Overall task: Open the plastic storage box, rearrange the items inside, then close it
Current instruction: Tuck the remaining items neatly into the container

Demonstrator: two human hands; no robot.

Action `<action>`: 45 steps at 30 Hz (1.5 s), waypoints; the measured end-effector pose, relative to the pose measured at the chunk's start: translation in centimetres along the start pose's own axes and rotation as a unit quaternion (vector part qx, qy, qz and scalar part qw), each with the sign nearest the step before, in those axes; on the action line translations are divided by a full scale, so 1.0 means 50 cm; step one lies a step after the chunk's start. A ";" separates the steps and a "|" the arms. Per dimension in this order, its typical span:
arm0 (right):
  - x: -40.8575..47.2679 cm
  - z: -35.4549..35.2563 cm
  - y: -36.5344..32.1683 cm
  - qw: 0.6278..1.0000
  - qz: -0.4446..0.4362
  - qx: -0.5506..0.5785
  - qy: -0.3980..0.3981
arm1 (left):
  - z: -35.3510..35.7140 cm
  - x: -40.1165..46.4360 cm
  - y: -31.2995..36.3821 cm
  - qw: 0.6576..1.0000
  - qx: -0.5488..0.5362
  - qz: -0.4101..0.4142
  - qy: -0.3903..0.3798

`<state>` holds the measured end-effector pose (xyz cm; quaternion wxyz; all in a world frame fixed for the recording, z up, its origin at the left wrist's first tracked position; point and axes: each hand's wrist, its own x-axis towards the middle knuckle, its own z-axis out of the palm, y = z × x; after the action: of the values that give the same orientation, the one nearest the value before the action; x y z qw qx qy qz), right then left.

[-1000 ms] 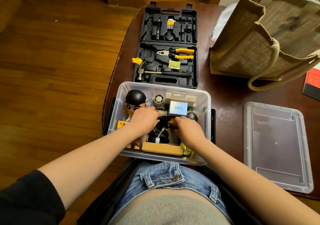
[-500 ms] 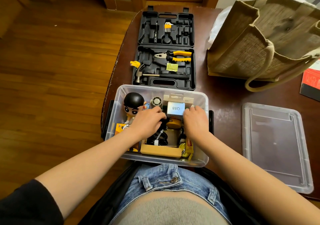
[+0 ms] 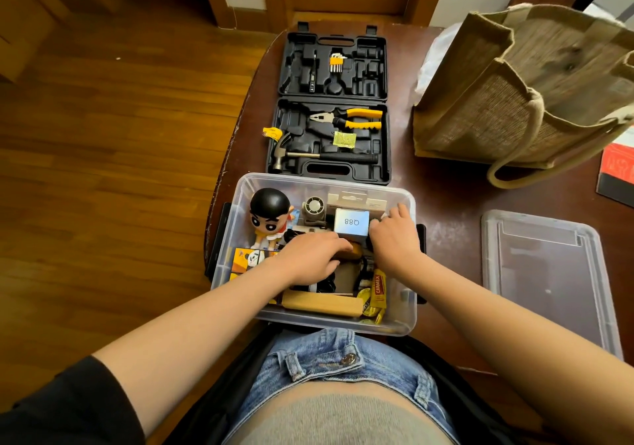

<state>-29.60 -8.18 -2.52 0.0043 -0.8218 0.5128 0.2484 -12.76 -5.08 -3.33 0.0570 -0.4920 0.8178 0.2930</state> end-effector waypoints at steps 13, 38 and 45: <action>-0.062 0.004 -0.011 0.981 -0.022 0.191 0.005 | 0.007 -0.025 -0.023 0.996 -0.052 -0.063 -0.023; -0.037 0.065 -0.084 0.972 0.052 0.230 -0.025 | 0.015 -0.007 -0.012 0.984 0.055 -0.042 -0.162; -0.028 0.071 -0.089 0.977 0.027 0.203 -0.052 | 0.022 -0.006 -0.003 0.986 0.004 -0.051 -0.160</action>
<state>-27.76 -3.98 -6.16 0.1908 -0.7757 0.5735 0.1817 -12.66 -4.32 -4.16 0.2034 -0.4800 0.7730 0.3615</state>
